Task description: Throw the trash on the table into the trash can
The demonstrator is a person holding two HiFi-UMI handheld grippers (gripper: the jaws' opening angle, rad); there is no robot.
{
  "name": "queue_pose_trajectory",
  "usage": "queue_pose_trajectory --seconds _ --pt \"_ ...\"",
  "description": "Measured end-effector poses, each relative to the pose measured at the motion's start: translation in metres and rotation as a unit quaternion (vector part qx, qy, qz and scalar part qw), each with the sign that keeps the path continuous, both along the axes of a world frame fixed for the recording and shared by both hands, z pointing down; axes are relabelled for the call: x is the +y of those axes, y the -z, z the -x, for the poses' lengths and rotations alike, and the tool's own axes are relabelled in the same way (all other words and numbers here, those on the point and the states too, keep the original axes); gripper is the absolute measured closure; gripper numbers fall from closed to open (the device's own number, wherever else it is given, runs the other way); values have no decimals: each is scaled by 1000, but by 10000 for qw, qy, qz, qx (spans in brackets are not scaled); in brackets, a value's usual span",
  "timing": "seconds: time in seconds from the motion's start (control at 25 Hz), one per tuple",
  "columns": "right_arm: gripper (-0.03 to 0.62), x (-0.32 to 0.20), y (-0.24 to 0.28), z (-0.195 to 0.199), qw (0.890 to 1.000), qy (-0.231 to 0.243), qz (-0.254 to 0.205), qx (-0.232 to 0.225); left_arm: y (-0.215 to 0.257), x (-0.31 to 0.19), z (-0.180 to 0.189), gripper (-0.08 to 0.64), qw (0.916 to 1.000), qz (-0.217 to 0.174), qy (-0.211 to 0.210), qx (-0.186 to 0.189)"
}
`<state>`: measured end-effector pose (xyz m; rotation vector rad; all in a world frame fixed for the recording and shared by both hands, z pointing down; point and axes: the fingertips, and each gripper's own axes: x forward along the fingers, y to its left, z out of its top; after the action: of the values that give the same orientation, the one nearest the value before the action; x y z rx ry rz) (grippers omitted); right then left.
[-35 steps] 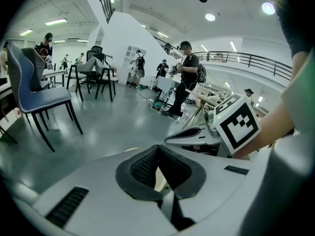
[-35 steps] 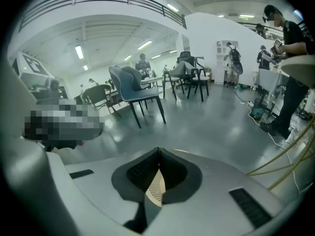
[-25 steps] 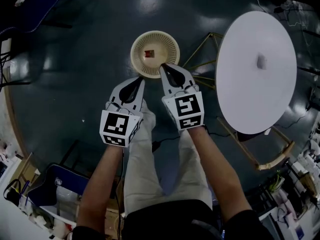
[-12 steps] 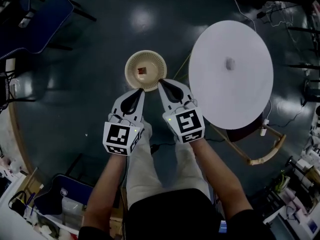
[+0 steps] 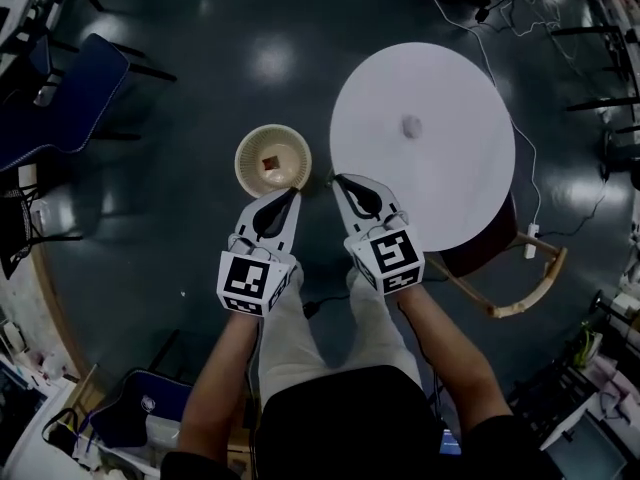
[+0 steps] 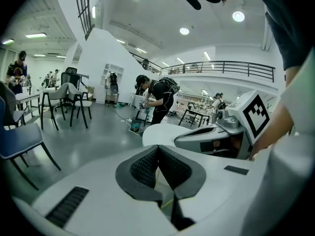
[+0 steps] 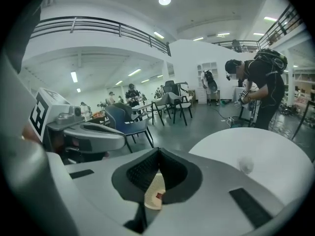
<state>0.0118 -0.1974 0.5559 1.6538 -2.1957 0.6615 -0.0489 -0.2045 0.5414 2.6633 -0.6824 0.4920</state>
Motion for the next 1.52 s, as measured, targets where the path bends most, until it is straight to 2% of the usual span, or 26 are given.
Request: queue_pose_trajectory --seconds 0.16,0.36,0.52,0.64,0.76,0.84,1.08,1.24,1.4,1.52 --pt "572 17 7 -31 9998 -202 -21 -12 8 14 -37 552 9996 -13 -293 -5" --pt "572 43 4 -74 9986 -536 9 13 13 29 -89 552 9968 4 -709 366" --pt "572 72 -3 -128 9963 -858 93 15 5 42 -149 552 9950 -42 -949 318" --pt "572 91 -8 -154 9943 -1052 151 1 -4 52 -181 547 9931 -61 -1149 211" --pt "572 102 -15 -175 9927 -1191 183 -18 -18 52 -213 440 9916 62 -1280 167" --pt "572 108 -22 -188 9916 -1275 224 -55 -27 50 -232 416 9911 106 -1321 105" --pt "572 123 -39 -220 9872 -1558 308 -151 -58 42 -275 371 9882 18 -1513 -220" --pt "572 123 -43 -235 9862 -1620 275 -212 -78 30 -294 348 9866 -146 -1480 -669" --pt "572 121 -50 -245 9844 -1706 296 -298 -103 18 -308 314 9814 -166 -1524 -1151" --pt "572 125 -56 -250 9835 -1744 343 -333 -112 13 -317 313 9760 -430 -1584 -1433"
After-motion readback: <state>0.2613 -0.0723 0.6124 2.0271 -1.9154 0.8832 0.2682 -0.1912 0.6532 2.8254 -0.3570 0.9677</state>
